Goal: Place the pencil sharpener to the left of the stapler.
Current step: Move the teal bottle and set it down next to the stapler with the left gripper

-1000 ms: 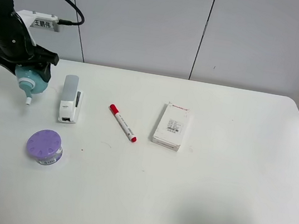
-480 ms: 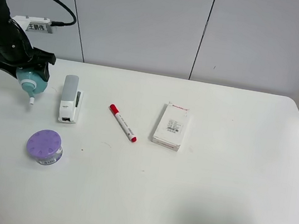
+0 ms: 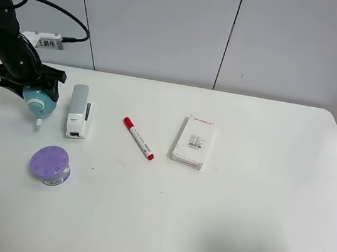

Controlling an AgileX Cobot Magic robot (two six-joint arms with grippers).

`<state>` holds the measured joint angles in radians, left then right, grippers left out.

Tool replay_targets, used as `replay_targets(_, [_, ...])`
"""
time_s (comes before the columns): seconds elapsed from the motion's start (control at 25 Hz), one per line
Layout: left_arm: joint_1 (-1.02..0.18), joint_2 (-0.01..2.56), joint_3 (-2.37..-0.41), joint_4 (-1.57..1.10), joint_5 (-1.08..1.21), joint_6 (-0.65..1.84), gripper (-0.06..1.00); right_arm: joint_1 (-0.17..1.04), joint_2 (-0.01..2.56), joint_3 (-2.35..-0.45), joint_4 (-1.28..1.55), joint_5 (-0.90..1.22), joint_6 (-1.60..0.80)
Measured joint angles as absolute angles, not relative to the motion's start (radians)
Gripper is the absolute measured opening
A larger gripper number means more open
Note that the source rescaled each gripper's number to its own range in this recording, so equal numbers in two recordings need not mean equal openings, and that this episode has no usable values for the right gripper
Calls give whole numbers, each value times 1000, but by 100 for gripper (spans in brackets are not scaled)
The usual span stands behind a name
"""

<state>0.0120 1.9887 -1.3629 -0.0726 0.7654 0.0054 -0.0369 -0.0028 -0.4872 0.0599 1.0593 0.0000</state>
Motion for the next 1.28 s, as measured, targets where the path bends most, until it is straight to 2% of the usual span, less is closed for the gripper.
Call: replay_targets(1.28, [12, 2070, -1364, -79, 714, 25, 0, -37, -3, -487, 60, 1059, 0])
